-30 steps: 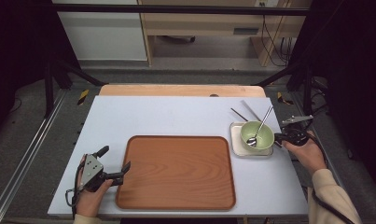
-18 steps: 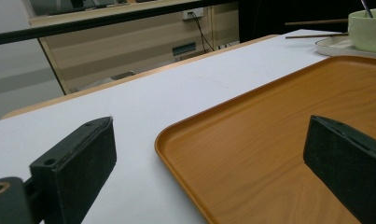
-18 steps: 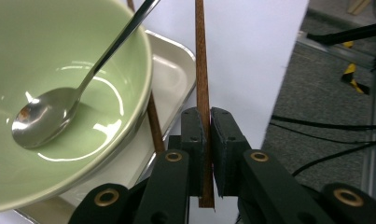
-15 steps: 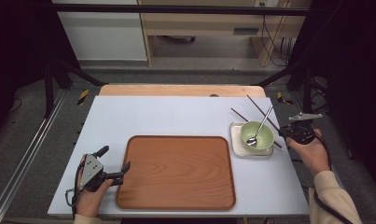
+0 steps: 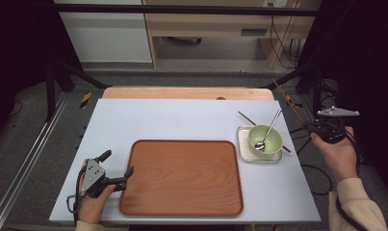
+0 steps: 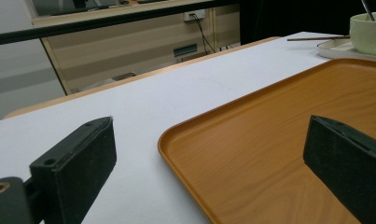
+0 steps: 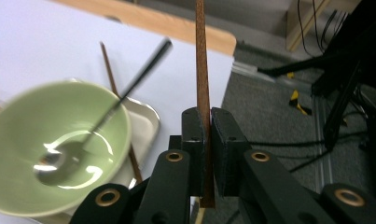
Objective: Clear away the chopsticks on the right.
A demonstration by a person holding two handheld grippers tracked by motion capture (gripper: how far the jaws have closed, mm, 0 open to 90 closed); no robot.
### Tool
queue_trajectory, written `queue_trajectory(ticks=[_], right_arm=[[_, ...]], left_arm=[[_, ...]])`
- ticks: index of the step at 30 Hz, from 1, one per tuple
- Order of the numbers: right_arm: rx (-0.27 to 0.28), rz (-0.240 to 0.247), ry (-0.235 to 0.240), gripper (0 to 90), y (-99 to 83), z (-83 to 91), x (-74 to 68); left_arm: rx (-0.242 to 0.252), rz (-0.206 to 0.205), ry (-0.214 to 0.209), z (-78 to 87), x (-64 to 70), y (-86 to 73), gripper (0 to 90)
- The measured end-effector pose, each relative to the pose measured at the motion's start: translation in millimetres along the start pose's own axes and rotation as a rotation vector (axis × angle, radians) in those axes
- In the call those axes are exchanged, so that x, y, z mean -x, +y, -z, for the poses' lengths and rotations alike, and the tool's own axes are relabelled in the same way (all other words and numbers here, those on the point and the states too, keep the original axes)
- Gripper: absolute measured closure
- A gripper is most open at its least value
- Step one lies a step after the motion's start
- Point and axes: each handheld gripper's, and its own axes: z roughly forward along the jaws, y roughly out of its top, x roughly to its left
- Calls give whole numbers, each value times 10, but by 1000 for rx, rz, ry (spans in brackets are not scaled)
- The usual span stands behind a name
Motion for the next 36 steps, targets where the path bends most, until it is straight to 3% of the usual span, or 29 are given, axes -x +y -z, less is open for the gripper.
queue_trajectory(ticks=[7, 11, 17, 26, 30, 36], right_arm=[[99, 22, 58, 846, 200, 304, -311], [142, 51, 142, 846, 267, 380, -602], [125, 80, 229, 846, 271, 291, -1065], [90, 128, 331, 846, 79, 127, -1812], [80, 118, 381, 846, -58, 47, -2028], [62, 90, 413, 846, -278, 25, -2239]], left_arm=[[-3, 1, -5, -3, 4, -8, 22], [1, 0, -2, 6, 2, -5, 22], [1, 1, -4, 5, -1, -8, 22], [-1, -12, 10, 69, 3, -7, 22], [-4, -14, 18, 95, 0, -8, 22], [3, -9, 21, 84, -11, 4, 22]])
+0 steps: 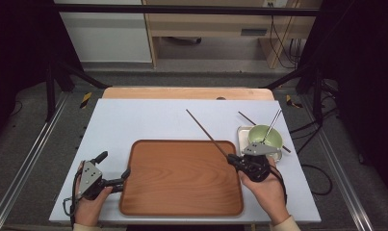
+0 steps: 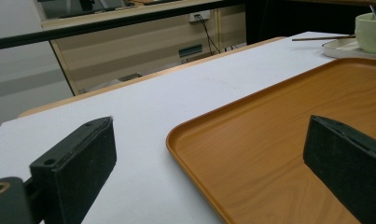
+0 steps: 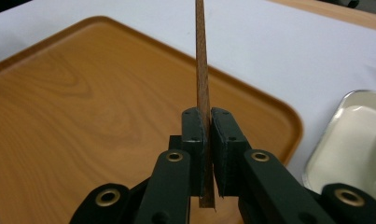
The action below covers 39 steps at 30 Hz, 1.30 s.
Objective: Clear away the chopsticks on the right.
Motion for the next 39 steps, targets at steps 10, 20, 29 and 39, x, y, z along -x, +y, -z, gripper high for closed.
queue_trajectory(ticks=[10, 20, 29, 39], right_arm=[[-85, 87, 13, 846, -246, -109, -423], [-129, 52, -23, 846, -404, -23, -518], [-191, 18, -74, 845, -544, -4, -560], [-230, -12, -120, 845, -643, 12, -490]], left_arm=[[9, -2, -4, 0, 0, 16, 22], [16, 3, -16, 5, -16, 15, 23], [14, 7, -15, 5, 12, 30, 24], [12, 11, -29, -43, 34, 37, 24]])
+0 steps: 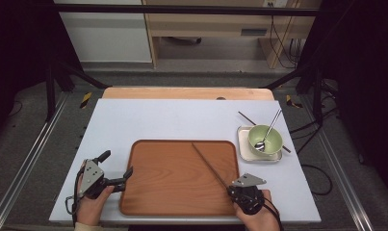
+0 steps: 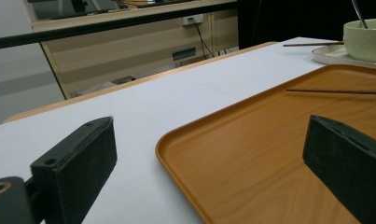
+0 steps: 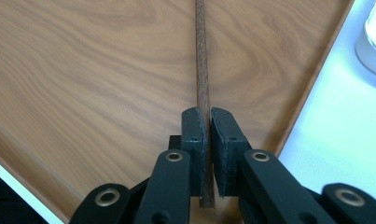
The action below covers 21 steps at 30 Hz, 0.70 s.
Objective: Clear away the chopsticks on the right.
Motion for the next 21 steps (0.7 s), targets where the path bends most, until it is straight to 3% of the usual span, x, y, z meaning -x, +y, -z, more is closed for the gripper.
queue_trajectory(ticks=[4, 18, 20, 21], right_arm=[[-22, -17, 2, 844, -18, -15, -24], [-29, -7, 26, 841, -11, -57, -61], [-23, 17, 30, 841, -13, -63, -54], [-27, 0, 31, 840, -8, -60, -71]], left_arm=[[2, 6, -6, -22, -3, -2, 24], [1, 8, -5, -1, -4, 1, 24], [5, 11, -4, 2, 5, 9, 24], [5, 10, -3, -1, 6, 10, 25]])
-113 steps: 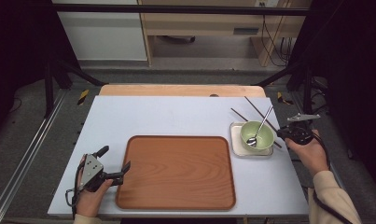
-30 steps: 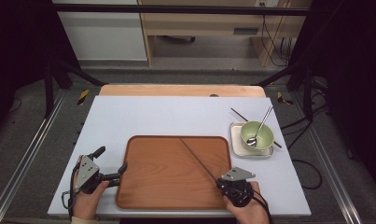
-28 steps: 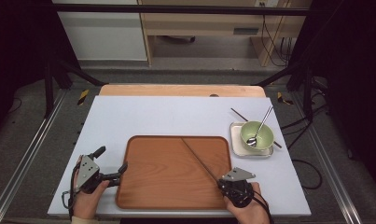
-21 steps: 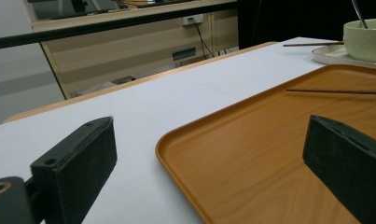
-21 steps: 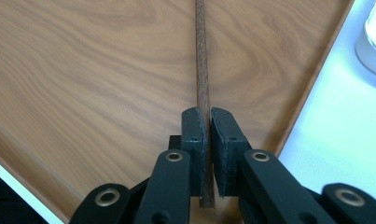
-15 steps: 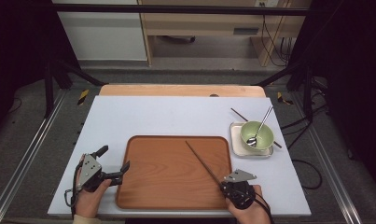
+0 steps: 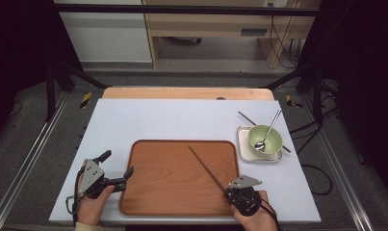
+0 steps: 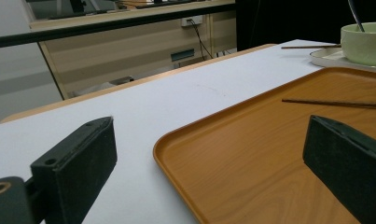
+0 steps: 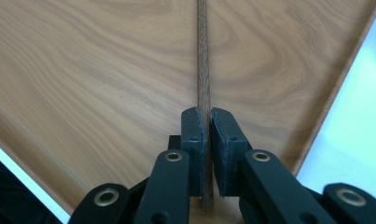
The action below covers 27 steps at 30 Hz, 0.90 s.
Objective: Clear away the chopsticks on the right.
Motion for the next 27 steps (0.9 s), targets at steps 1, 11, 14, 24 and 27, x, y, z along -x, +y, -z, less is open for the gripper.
queue_trajectory(ticks=[1, 11, 14, 24, 27], right_arm=[[1, 5, 1, 840, 1, 2, 1], [18, 1, 4, 833, 17, 25, 14], [31, 3, 2, 823, 25, 37, 19], [124, -5, -25, 733, 49, 121, 55], [159, 0, -36, 702, 43, 163, 99]], left_arm=[[-1, -2, -1, -7, -2, -3, 24], [-8, -23, -20, -54, 4, -17, 25], [-11, -19, -18, -56, -1, -23, 25], [-10, -23, -11, -58, -3, -26, 25], [-14, -31, -11, -65, 3, -27, 25]])
